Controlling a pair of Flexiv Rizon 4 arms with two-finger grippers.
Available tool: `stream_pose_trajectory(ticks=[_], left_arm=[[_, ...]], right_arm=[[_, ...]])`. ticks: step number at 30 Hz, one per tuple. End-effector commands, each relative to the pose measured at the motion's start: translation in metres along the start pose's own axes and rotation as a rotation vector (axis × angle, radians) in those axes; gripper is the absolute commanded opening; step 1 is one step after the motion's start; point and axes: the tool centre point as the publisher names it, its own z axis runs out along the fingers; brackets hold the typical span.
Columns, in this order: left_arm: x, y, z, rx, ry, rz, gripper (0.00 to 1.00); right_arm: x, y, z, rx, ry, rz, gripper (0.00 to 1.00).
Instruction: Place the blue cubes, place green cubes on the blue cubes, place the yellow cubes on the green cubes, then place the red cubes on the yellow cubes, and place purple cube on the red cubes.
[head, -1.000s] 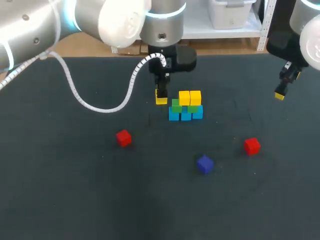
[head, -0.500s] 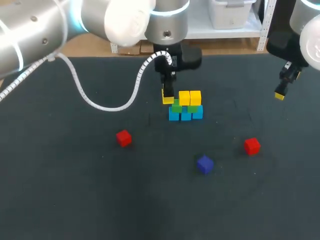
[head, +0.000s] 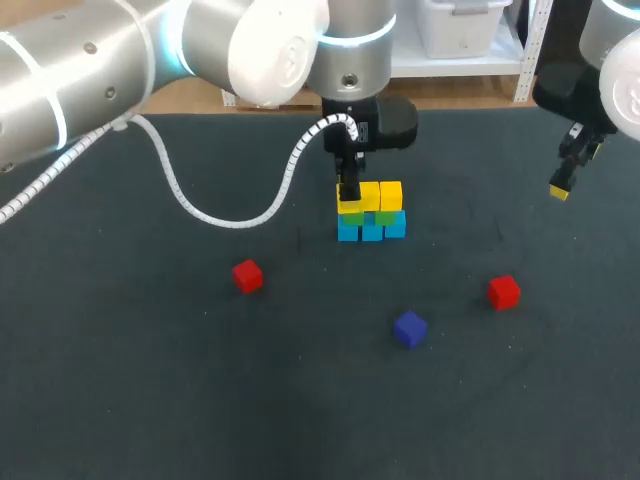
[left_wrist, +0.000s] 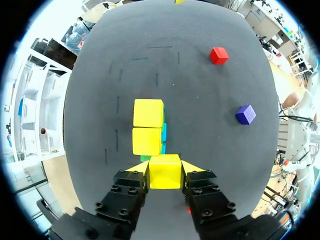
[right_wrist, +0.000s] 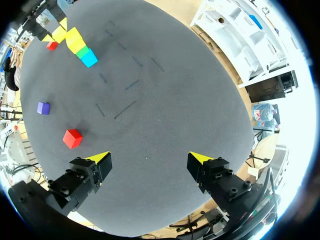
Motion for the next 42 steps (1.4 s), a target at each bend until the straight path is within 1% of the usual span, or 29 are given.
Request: stream_pose_trajectory(ticks=[1, 10, 19, 32, 42], left_arm=[[-0.004, 0.003, 0.001, -0.002, 0.011, 0.004, 0.00], [-0.001, 0.009, 0.006, -0.005, 0.025, -0.005, 0.00], [0.000, 0.014, 0.007, -0.008, 0.016, -0.016, 0.00], [0.000, 0.019, 0.012, -0.018, 0.003, -0.004, 0.00], [-0.001, 0.022, 0.017, -0.013, 0.011, 0.010, 0.00]], right_arm=[[0.001, 0.000, 0.000, 0.000, -0.002, 0.000, 1.00], [0.001, 0.000, 0.000, 0.000, -0.002, 0.000, 1.00], [0.001, 0.000, 0.000, 0.000, -0.002, 0.000, 1.00], [0.001, 0.000, 0.000, 0.000, -0.002, 0.000, 1.00], [0.001, 0.000, 0.000, 0.000, -0.002, 0.000, 1.00]])
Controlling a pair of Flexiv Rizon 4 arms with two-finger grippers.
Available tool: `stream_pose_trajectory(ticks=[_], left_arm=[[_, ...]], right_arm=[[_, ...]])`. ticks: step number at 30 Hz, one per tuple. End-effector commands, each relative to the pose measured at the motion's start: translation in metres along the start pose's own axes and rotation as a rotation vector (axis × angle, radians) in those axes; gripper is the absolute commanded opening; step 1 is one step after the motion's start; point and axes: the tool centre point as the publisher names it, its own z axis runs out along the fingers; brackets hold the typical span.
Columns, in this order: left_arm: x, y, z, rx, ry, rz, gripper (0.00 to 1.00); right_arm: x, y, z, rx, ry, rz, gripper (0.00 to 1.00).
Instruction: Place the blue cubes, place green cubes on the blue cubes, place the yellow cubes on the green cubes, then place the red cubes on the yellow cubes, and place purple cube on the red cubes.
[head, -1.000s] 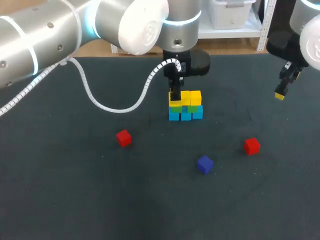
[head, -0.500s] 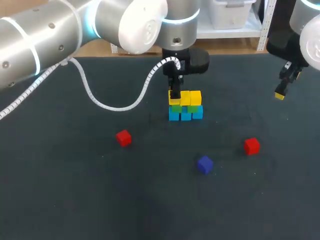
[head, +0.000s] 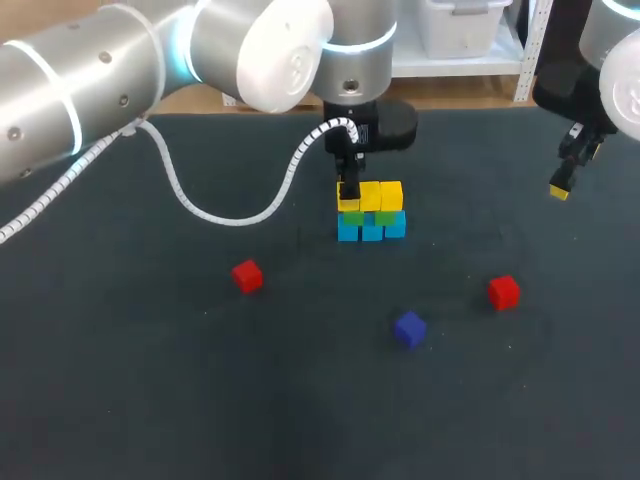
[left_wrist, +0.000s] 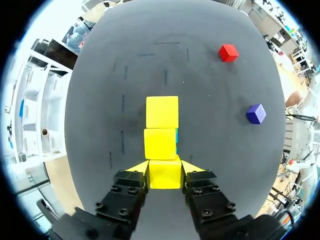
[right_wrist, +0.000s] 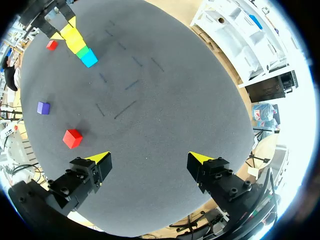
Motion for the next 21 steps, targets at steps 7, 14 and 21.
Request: stream_pose_trajectory(ticks=[7, 14, 21], left_arm=[[-0.0015, 0.0088, 0.0034, 0.016, 0.005, 0.008, 0.00], [-0.0006, 0.0105, 0.0052, 0.021, 0.006, 0.009, 0.00], [-0.0001, 0.0115, 0.0062, 0.041, -0.005, 0.002, 0.00]], right_arm=[[0.0007, 0.0002, -0.0003, 0.000, -0.002, 0.000, 1.00], [0.0007, 0.0002, -0.0003, 0.000, -0.002, 0.000, 1.00], [0.0007, 0.0002, -0.0003, 0.000, -0.002, 0.000, 1.00]])
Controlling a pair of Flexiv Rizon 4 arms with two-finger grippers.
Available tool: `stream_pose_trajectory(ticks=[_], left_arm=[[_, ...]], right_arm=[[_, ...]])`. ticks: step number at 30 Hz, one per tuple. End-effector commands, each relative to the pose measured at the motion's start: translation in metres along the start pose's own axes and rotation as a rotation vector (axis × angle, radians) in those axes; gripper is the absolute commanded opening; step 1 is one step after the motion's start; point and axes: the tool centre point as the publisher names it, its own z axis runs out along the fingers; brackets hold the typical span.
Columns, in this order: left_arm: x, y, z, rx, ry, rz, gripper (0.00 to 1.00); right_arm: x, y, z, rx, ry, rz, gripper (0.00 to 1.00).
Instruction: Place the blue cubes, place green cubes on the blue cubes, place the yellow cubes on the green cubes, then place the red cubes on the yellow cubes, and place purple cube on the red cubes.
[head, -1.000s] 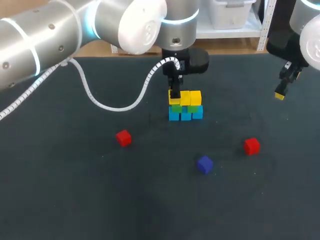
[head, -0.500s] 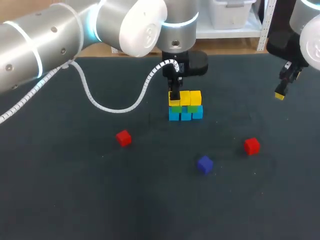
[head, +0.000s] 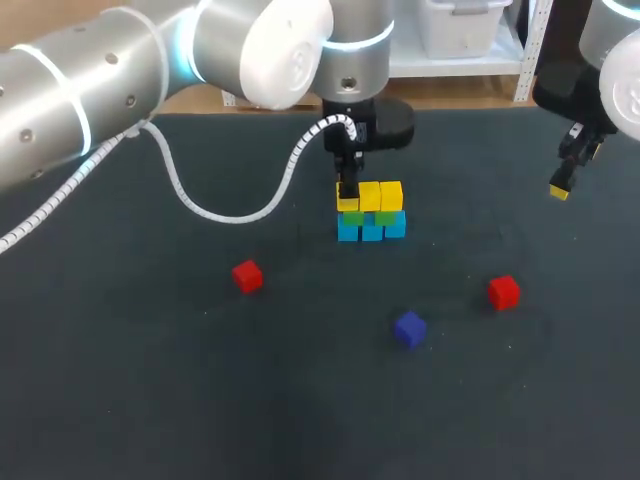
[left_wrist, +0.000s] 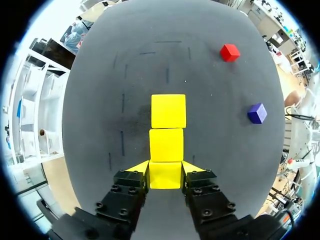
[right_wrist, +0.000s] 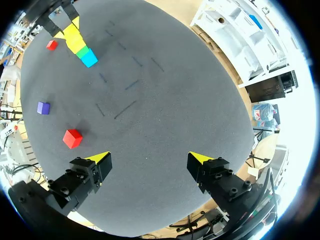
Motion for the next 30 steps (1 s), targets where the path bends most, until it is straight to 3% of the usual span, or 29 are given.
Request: stream_pose_trajectory(ticks=[1, 6, 11, 13, 14, 23, 30], left_arm=[[-0.001, 0.006, 0.001, 0.011, 0.003, 0.002, 0.00], [-0.001, 0.006, 0.001, 0.011, 0.003, 0.002, 0.02], [-0.002, 0.005, -0.001, 0.018, -0.006, 0.008, 0.30], [-0.002, 0.005, -0.002, 0.020, -0.009, 0.008, 0.49], [-0.002, 0.004, -0.002, 0.026, -0.014, 0.010, 1.00], [0.000, 0.003, -0.005, 0.024, -0.014, 0.001, 1.00], [0.016, 0.003, -0.017, 0.004, -0.007, -0.042, 1.00]], right_arm=[[0.001, 0.000, 0.000, 0.000, -0.002, 0.000, 1.00], [0.001, 0.000, 0.000, 0.000, -0.002, 0.000, 1.00], [0.001, 0.000, 0.000, 0.000, -0.002, 0.000, 1.00], [0.001, 0.000, 0.000, 0.000, -0.002, 0.000, 1.00], [0.001, 0.000, 0.000, 0.000, -0.002, 0.000, 1.00], [0.001, 0.000, 0.000, 0.000, -0.002, 0.000, 1.00], [0.001, 0.000, 0.000, 0.000, -0.002, 0.000, 1.00]])
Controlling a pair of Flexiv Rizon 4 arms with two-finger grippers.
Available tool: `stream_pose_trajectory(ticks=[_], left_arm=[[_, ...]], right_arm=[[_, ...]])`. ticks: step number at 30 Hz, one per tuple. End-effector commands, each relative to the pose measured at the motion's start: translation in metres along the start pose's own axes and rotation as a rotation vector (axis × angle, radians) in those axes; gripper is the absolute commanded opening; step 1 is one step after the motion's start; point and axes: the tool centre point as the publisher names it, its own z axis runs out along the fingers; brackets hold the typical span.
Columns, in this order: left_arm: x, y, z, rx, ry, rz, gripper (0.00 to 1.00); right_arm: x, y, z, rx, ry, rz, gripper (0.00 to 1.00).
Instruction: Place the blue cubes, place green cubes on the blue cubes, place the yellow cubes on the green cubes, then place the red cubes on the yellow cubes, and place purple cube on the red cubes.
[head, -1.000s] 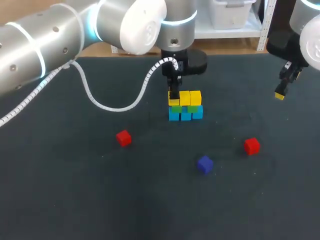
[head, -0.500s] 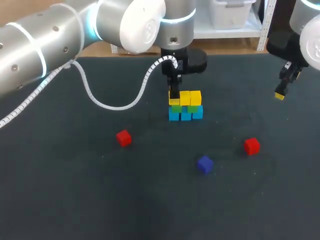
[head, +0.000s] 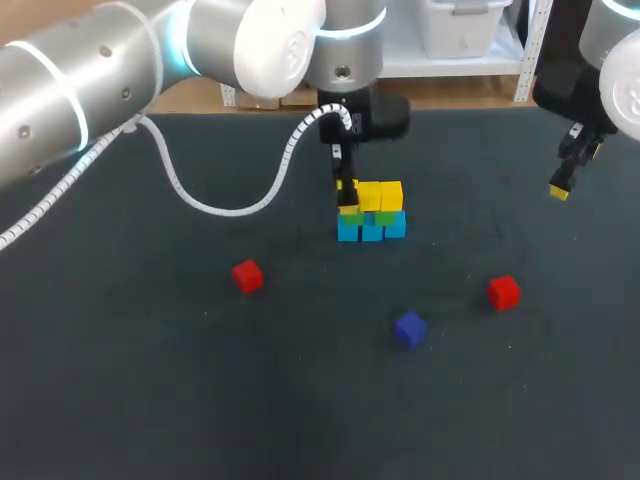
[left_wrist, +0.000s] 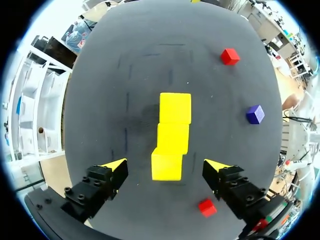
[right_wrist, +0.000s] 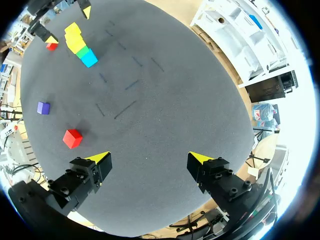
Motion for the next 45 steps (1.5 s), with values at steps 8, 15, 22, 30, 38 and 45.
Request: stream_pose_trajectory(ticks=[8, 15, 22, 30, 38, 45], left_arm=[[0.050, -0.008, -0.018, -0.058, 0.044, -0.156, 1.00], [0.085, -0.017, -0.027, -0.110, 0.039, -0.294, 1.00], [0.113, -0.036, -0.030, -0.167, 0.049, -0.430, 1.00], [0.145, -0.065, -0.018, -0.178, 0.069, -0.494, 1.00], [0.170, -0.080, -0.013, -0.166, 0.049, -0.549, 1.00], [0.163, -0.107, -0.009, -0.079, -0.014, -0.484, 1.00]], right_arm=[[0.001, 0.000, 0.000, 0.000, -0.002, 0.000, 1.00], [0.001, 0.000, 0.000, 0.000, -0.002, 0.000, 1.00], [0.001, 0.000, 0.000, 0.000, -0.002, 0.000, 1.00], [0.001, 0.000, 0.000, 0.000, -0.002, 0.000, 1.00], [0.001, 0.000, 0.000, 0.000, -0.002, 0.000, 1.00], [0.001, 0.000, 0.000, 0.000, -0.002, 0.000, 1.00]])
